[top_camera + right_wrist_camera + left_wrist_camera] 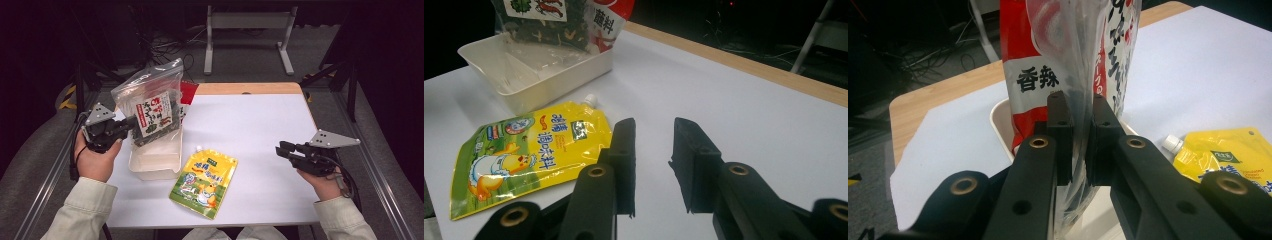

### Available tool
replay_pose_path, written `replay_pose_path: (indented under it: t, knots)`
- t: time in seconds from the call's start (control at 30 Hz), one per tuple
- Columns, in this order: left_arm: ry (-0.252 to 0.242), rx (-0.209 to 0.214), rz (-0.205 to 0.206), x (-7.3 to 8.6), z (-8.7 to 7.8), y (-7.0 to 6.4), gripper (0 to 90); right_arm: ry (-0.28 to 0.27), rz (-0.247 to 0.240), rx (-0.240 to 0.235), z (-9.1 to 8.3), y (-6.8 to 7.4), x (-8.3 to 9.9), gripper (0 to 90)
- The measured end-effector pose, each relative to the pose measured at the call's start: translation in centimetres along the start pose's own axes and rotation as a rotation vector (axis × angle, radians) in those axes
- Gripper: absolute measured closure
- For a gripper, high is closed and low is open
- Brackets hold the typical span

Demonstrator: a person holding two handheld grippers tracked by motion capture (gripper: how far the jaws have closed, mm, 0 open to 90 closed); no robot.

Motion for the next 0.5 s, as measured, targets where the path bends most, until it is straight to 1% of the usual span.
replay_pose_path:
  t: [0.07, 0.3, 0.33, 0.37, 0.4, 0.43, 0.5]
  knots:
    - [0.003, -0.004, 0.002, 0.1, 0.0, 0.1, 83.5, 0.001, 0.0, 0.0, 0.0, 0.0, 0.0, 70.1]
    - [0.021, -0.021, 0.026, 0.1, 0.1, -0.2, 83.6, 0.002, 0.004, -0.005, 0.2, 0.1, 0.0, 69.3]
    - [0.03, -0.025, 0.026, 0.2, 0.2, -0.2, 83.6, 0.002, 0.004, -0.005, 0.2, 0.1, 0.0, 69.3]
    - [0.05, -0.031, 0.03, 0.3, 0.2, -0.4, 83.6, 0.002, 0.004, -0.005, 0.2, 0.1, 0.0, 69.2]
    - [0.076, -0.041, 0.038, 0.5, 0.5, -0.5, 83.6, 0.003, 0.004, -0.004, 0.1, 0.1, 0.0, 69.1]
    - [0.092, -0.038, 0.051, 0.7, 0.8, -0.7, 83.6, 0.001, 0.004, -0.005, 0.1, 0.1, 0.0, 69.0]
    - [0.092, -0.037, 0.063, 0.8, 1.2, -1.1, 83.5, -0.001, 0.004, -0.004, 0.1, 0.0, 0.0, 68.7]
Point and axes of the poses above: each handheld gripper's, and its own axes: z roughly forward along the jaws, x roughly out of its underside, y roughly to its left, the point moved 7 cm from there along z, roughly forward along the jaws, and after that the axes turned 8 degrees about y, right-handed, at the moved point
